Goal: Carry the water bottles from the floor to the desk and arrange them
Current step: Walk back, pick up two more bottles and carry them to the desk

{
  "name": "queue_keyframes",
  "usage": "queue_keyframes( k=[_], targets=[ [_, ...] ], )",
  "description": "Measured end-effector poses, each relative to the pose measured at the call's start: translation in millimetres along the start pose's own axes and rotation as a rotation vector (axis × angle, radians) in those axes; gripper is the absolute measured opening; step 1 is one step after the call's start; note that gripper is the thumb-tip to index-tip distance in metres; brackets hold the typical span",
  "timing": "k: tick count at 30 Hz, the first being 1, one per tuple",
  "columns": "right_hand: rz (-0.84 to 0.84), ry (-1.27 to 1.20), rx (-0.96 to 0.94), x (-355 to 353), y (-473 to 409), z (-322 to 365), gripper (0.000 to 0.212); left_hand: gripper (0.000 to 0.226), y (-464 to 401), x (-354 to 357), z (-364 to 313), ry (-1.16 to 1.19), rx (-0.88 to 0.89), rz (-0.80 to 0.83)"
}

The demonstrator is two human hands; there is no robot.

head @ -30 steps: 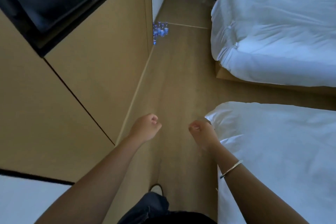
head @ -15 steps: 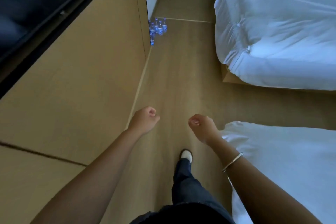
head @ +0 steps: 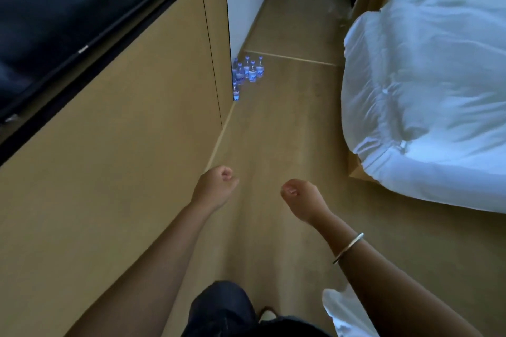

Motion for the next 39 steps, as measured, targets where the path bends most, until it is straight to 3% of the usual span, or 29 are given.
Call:
queue_keyframes(
  k=[17, 26, 39],
  targets=[
    [-0.042, -0.15, 0.071, -130, -306, 99, 0.022, 0.029, -337, -123, -111, 0.018, 0.013, 0.071],
    [-0.039, -0.159, 0.119, -216, -438, 97, 0.025, 0.028, -489, -124, -175, 0.033, 0.004, 0.145],
    [0.045, -0.107, 0.11, -394, -668, 84, 0.026, 0.032, -724, -127, -307, 0.074, -0.055, 0.115]
  ],
)
Point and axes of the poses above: each hand's wrist, its own y-axis away from the middle knuckle, its own x-axis out of the palm, z = x × y, the point moved 5 cm from there along -y, towards the middle knuckle, and after that the axes turned 12 degrees about z, right-handed, at the moved point
